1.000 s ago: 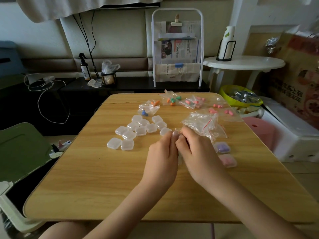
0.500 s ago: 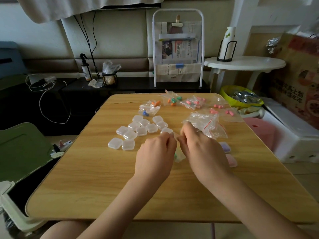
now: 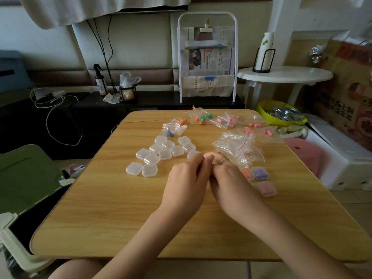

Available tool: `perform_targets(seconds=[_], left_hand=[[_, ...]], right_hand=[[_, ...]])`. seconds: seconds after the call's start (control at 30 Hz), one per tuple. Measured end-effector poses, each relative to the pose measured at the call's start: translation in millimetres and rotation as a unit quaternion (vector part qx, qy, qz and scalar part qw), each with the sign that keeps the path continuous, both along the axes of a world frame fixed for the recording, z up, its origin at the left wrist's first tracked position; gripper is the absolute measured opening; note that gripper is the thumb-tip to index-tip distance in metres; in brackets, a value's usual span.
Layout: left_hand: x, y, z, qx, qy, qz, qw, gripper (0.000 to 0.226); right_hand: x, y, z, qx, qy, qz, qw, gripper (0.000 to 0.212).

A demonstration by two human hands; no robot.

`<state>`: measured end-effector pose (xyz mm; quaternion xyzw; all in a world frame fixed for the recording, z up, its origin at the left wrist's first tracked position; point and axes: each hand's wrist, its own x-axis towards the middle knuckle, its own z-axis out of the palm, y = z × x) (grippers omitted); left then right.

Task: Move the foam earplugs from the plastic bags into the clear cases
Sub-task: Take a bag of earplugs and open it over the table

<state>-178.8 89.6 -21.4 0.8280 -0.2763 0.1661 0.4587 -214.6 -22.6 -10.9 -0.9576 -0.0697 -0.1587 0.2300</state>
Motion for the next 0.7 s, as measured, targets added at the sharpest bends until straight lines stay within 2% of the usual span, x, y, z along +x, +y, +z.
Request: perform_targets(seconds=[0.1, 0.23, 0.33, 0.47, 0.57, 0.63, 0.7], left_hand=[[-2.8, -0.3, -2.0, 0.012, -0.045, -0.026, 0.999, 0.039], [-6.0, -1.7, 0.2, -0.046, -0.034, -0.068, 0.996, 0.036], [-4.6, -0.8, 4.6, -0.128, 0.041, -0.071, 0.988, 0.039], [6.4, 8.0, 13.2, -0.214, 0.153, 0.016, 0.965, 0.031], [15.8, 14.8, 14.3, -0.236, 0.254, 0.038, 0.937, 0.027], [19.0, 16.4, 15.4, -0.254, 0.354, -0.018, 0.9, 0.026], [18.6, 17.1, 17.7, -0.301, 0.434, -0.083, 0.845, 0.019]], right_hand=[[-0.9, 1.6, 0.9, 0.067, 0.064, 0.001, 0.996, 0.016], [-2.1, -0.4, 1.6, 0.197, 0.044, 0.028, 0.979, 0.028], [1.5, -0.1, -2.1, 0.293, 0.002, 0.031, 0.956, 0.027], [2.2, -5.6, 2.6, 0.375, -0.009, 0.009, 0.927, 0.042], [2.2, -6.8, 4.7, 0.423, -0.023, -0.007, 0.906, 0.028], [1.7, -7.6, 5.1, 0.428, -0.038, -0.016, 0.903, 0.019], [1.5, -9.3, 5.5, 0.415, -0.035, 0.004, 0.909, 0.031]])
